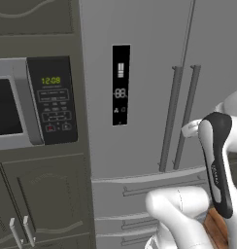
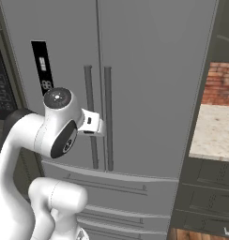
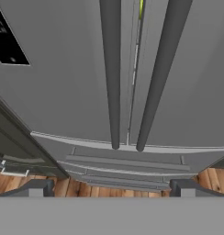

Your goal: Retrieve the mango and pear from the fridge and place them into the bowl on the dining table.

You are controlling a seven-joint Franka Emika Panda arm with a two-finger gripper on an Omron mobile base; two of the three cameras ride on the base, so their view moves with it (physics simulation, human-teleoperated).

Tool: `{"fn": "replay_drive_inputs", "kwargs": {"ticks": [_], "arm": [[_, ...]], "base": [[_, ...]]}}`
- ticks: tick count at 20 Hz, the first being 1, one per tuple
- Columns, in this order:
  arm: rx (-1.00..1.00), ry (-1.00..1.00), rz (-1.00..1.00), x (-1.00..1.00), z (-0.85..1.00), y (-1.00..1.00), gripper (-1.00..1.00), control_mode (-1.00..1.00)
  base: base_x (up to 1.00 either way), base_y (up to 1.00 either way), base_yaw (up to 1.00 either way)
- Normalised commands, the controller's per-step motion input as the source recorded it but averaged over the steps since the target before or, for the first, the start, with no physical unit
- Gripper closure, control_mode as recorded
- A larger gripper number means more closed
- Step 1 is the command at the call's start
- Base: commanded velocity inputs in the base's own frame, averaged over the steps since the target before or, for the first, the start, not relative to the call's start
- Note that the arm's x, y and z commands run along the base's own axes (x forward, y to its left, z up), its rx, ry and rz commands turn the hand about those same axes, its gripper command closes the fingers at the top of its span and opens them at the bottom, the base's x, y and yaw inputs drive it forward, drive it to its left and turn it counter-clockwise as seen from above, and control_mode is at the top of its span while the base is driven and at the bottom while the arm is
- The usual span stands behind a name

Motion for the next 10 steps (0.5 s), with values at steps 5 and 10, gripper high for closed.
{"fn": "replay_drive_inputs", "kwargs": {"ticks": [5, 10], "arm": [[0.0, 0.0, 0.0, 0.0, -0.02, 0.0, -1.0, 1.0], [0.0, 0.0, 0.0, 0.0, 0.0, 0.0, -1.0, 1.0]], "base": [[-0.07, 0.0, 0.0], [-0.33, 0.0, 0.0]]}}
